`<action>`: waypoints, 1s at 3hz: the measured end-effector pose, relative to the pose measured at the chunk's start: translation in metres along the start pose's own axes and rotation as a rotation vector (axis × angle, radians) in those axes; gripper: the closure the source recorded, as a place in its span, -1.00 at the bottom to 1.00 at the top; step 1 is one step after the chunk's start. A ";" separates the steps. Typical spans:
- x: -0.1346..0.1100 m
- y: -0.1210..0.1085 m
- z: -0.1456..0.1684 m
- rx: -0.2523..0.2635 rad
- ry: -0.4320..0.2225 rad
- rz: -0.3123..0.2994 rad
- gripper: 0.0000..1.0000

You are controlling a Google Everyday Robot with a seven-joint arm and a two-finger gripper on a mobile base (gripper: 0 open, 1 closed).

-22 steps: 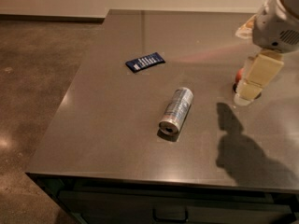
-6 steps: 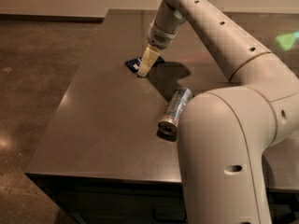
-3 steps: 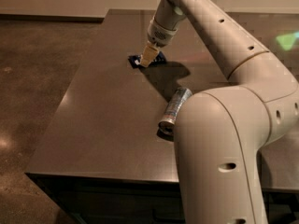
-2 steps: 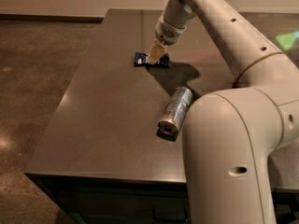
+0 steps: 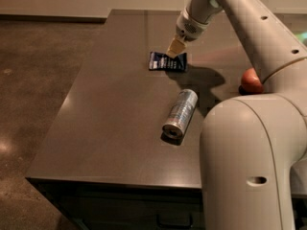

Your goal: Move rxbar blueberry near apple

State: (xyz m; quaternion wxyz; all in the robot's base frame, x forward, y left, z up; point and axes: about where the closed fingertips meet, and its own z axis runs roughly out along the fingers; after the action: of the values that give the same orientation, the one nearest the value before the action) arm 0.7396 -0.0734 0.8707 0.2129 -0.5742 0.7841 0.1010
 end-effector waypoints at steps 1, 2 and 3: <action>0.013 -0.007 -0.013 0.023 0.006 0.021 1.00; 0.027 -0.014 -0.024 0.040 0.027 0.040 1.00; 0.051 -0.021 -0.033 0.049 0.064 0.072 1.00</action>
Offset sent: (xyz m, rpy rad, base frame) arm 0.0052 -0.0726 0.0286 -0.0621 0.0003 -0.0925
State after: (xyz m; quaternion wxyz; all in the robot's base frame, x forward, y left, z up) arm 0.7391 -0.1372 0.8788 0.1978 -0.5433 0.8128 0.0710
